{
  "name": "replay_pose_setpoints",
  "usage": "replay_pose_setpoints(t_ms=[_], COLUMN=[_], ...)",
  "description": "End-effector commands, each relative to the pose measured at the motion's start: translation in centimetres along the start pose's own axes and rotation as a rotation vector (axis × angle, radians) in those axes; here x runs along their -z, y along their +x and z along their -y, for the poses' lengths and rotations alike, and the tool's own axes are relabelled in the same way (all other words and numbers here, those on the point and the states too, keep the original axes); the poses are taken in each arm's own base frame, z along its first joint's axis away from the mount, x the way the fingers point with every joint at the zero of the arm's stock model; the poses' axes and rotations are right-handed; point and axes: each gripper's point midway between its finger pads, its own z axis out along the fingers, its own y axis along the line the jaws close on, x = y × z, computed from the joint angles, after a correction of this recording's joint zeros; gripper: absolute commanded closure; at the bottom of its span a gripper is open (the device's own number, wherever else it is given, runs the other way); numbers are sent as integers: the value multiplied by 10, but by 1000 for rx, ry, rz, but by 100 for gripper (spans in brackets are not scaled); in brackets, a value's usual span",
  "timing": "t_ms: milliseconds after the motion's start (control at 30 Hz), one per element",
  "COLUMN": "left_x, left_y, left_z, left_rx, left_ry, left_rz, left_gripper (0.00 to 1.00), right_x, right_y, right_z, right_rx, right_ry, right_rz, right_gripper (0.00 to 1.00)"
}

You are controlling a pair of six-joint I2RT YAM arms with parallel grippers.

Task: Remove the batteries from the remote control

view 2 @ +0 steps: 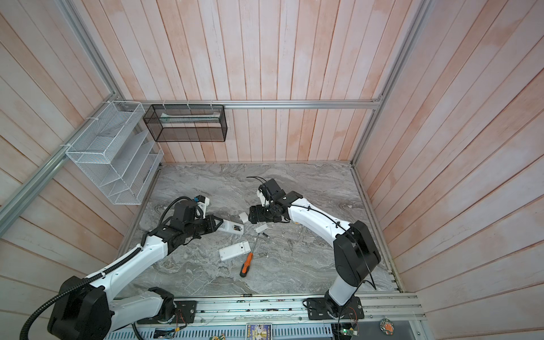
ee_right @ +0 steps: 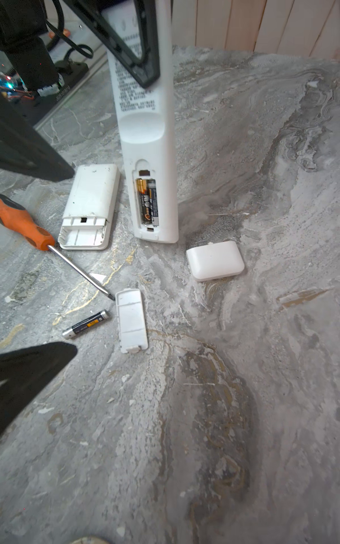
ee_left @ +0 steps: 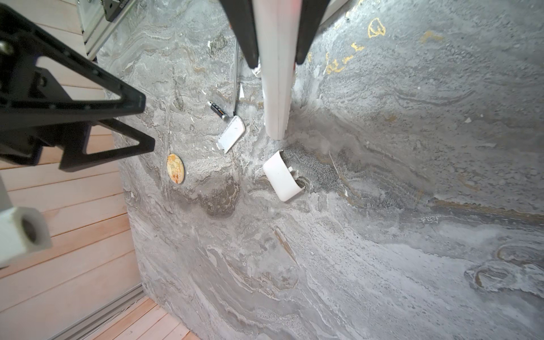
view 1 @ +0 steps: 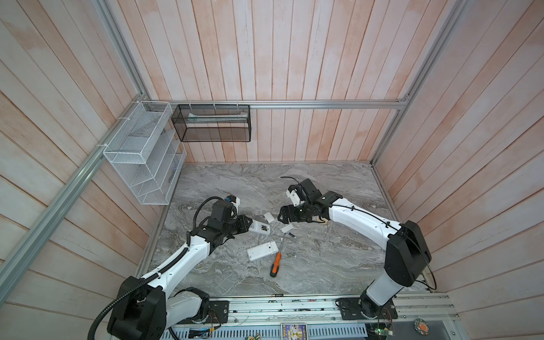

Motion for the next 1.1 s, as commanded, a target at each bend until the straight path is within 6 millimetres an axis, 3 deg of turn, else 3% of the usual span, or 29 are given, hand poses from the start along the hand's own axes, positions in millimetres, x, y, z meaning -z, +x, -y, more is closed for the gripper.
replay_pose_setpoints(t_ms=[0,167,333,567,767,900,1067], left_x=[-2,-2,-5,-14,-24,-30,-32], left_y=[14,20,35,55,66,72,75], left_z=[-18,-21,-38,-57,-74,-82,-87], left_rx=[-21,8,105,228,291,298,307], left_ry=[-71,-21,38,109,91,65,48], left_rz=[-40,-43,-63,-112,-153,-177,-181], left_gripper=[90,89,89,86,72,50,31], right_x=[-2,1,6,-4,-8,-14,-25], right_y=[14,40,60,83,84,91,104], right_z=[-1,8,12,0,-5,0,5], right_rx=[-23,-100,-139,-138,-125,-125,-110], right_ry=[-75,-78,-85,-134,-138,-100,-6], right_rz=[-36,-51,-46,-95,-98,-115,-144], right_gripper=[13,13,13,13,13,13,11])
